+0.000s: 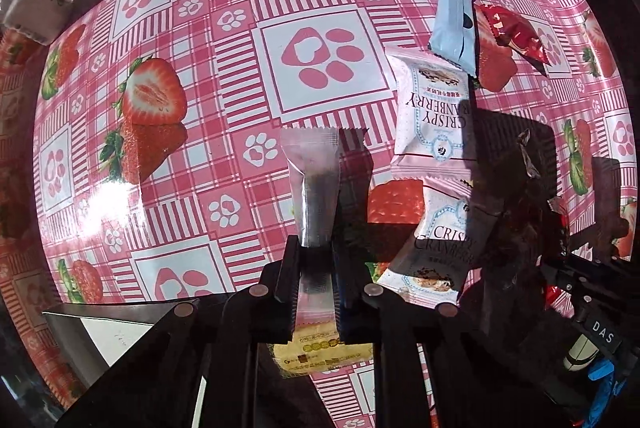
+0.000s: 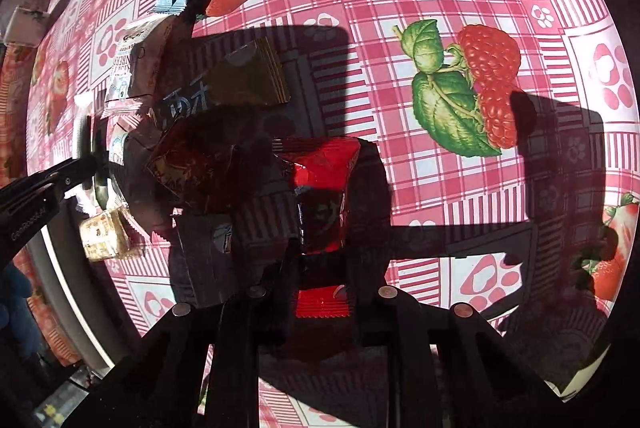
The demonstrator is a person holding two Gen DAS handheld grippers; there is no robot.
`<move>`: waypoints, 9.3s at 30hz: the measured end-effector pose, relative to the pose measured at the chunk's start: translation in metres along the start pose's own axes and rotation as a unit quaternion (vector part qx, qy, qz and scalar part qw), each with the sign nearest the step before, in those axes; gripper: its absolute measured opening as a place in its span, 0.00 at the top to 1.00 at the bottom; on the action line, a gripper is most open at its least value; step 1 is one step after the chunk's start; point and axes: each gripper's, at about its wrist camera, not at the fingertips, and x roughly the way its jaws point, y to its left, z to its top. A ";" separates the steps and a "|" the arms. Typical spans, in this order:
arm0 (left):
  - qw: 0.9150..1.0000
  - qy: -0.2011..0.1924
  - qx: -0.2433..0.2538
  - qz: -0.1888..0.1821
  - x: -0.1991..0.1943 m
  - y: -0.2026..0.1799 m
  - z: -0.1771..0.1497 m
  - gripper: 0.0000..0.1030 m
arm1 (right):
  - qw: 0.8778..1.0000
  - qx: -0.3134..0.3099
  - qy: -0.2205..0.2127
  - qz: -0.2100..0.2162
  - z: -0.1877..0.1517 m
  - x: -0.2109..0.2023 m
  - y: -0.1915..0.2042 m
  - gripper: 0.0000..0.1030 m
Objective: Organize snacks
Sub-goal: 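Carry the clear stick snack and red packet over the white box with both tools, then open both tools to drop the snacks into the white box, then grasp the yellow cake packet with the left tool while the right tool grasps a pink packet, then carry the yellow cake packet and pink packet over the white box with both tools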
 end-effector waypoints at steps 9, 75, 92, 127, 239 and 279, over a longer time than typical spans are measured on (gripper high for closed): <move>0.999 -0.036 0.021 -0.022 -0.048 -0.025 -0.040 0.84 | 0.998 0.010 -0.024 0.061 -0.023 -0.042 -0.020 0.79; 0.985 -0.081 -0.152 -0.030 -0.078 0.176 -0.210 0.84 | 0.960 -0.264 -0.018 0.087 -0.059 -0.063 0.233 0.79; 0.983 -0.054 -0.176 -0.014 -0.050 0.206 -0.225 0.84 | 0.946 -0.315 0.027 0.072 -0.080 -0.027 0.291 0.79; 0.989 -0.032 -0.140 0.029 -0.040 0.187 -0.204 0.23 | 0.968 -0.242 0.052 0.031 -0.062 -0.005 0.248 0.00; 0.999 0.029 -0.002 0.017 0.042 0.022 -0.133 0.00 | 0.995 -0.066 0.034 -0.064 -0.038 0.036 0.018 0.00; 0.998 -0.056 0.026 -0.025 -0.066 0.032 -0.145 0.62 | 0.996 -0.051 0.001 0.069 -0.061 -0.039 0.044 0.76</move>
